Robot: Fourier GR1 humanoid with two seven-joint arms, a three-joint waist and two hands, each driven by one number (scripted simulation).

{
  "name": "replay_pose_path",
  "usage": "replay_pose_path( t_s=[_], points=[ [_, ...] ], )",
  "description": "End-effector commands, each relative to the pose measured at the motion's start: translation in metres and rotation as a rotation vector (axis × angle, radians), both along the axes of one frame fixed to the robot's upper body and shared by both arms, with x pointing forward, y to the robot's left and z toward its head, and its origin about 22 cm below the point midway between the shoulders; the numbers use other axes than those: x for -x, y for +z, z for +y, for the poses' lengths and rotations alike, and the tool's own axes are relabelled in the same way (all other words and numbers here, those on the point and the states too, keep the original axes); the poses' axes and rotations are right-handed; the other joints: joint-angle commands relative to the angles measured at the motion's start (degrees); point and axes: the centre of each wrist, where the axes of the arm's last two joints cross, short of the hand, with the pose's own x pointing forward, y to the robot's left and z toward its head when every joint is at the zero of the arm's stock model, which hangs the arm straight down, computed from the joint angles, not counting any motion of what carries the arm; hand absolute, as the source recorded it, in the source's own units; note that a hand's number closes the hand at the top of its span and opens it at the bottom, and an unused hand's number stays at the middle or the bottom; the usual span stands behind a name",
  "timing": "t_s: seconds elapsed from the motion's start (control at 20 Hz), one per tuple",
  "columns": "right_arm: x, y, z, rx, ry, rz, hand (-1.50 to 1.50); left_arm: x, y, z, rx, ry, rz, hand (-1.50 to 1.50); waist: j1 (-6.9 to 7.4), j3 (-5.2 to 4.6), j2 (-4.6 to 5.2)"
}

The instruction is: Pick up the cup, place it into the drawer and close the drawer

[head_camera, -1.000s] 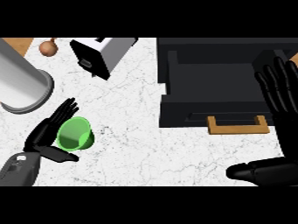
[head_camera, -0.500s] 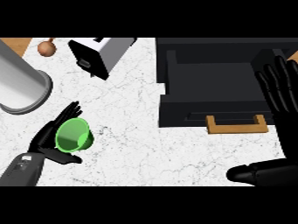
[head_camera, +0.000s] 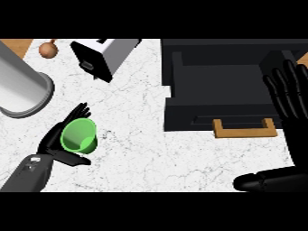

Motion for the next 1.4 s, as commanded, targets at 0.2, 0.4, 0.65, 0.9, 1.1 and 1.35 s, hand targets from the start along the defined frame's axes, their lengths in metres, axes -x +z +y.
replay_pose_path(
  t_s=[0.2,0.4,0.65,0.9,1.1,1.35],
  points=[
    [-0.008,0.013,-0.006,-0.002,-0.003,0.009,-1.50,0.000,-0.003,-0.001,0.233,-0.125,-0.001,-1.50,0.09,-0.07,0.19],
    [0.003,0.006,-0.001,0.016,0.003,0.000,-1.50,-0.007,0.007,0.007,0.286,-0.189,0.030,-1.50,0.21,0.01,-0.16],
    [-0.006,0.012,-0.006,0.001,-0.008,0.000,-1.50,0.000,-0.012,-0.036,0.343,-0.225,0.039,1.50,0.17,-0.06,0.12],
    [-0.001,0.004,-0.003,-0.002,0.002,0.007,-1.50,-0.009,0.002,-0.022,0.360,-0.187,-0.065,1.50,0.17,-0.04,0.10],
    [0.001,0.000,-0.016,0.006,-0.024,0.006,-1.50,0.004,-0.012,-0.034,0.335,0.046,-0.169,1.50,0.68,0.04,-0.11],
    [0.013,0.000,-0.021,0.001,-0.044,0.010,-1.50,0.023,-0.020,-0.013,0.253,0.553,-0.253,1.50,1.16,0.13,-0.45]
  ],
)
